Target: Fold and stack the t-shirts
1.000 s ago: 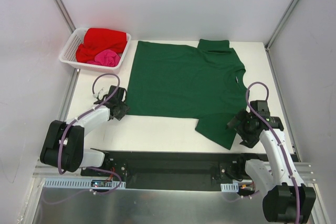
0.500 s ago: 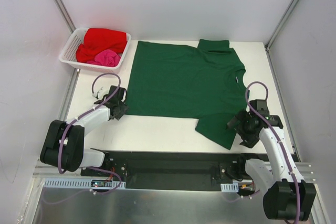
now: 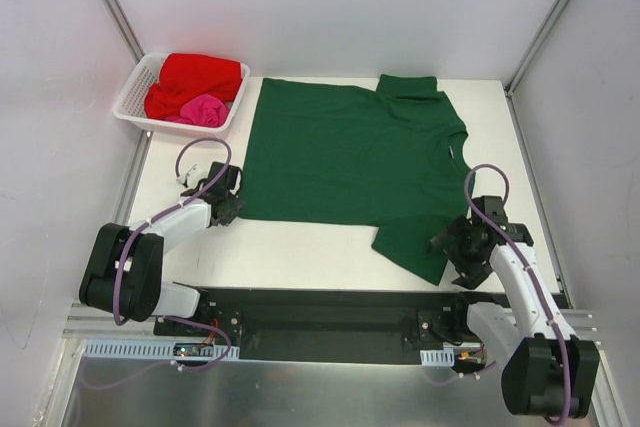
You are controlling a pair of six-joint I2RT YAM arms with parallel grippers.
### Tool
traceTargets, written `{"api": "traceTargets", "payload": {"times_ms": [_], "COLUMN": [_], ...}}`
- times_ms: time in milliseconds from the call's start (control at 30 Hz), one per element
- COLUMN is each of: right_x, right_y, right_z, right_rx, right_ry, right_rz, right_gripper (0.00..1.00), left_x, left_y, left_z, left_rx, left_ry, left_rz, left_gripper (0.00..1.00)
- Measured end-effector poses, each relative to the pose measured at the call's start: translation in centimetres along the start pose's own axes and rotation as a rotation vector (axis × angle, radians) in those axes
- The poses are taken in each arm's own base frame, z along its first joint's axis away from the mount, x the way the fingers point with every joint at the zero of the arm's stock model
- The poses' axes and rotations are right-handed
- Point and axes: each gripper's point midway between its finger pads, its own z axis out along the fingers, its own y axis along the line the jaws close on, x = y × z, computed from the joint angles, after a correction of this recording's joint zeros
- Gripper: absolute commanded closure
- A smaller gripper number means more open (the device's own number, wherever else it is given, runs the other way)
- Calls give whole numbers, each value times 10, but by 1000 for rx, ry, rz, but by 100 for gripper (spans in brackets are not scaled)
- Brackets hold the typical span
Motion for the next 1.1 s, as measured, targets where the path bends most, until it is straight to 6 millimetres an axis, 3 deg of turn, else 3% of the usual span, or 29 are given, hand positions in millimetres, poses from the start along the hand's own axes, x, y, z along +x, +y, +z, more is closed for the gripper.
{"api": "traceTargets", "payload": {"times_ms": [67,167,300,1100], "right_x": [4,5,7,29], "right_y": [-7,-14,-12,-22], "right_z": [5,6,4,19], "right_rx": [42,77,57,150], "right_ry": [26,36,38,106], "right_rz": [-4,-16,-22,-113], "right_gripper": [4,14,21,47], "left_x": [0,0,0,0], "left_y": [0,0,0,5], "left_z": [0,0,0,-2], "left_rx": [0,0,0,0], "left_ry": [0,0,0,-2], "left_rz": [0,0,0,-18], "left_gripper": [100,100,100,100]}}
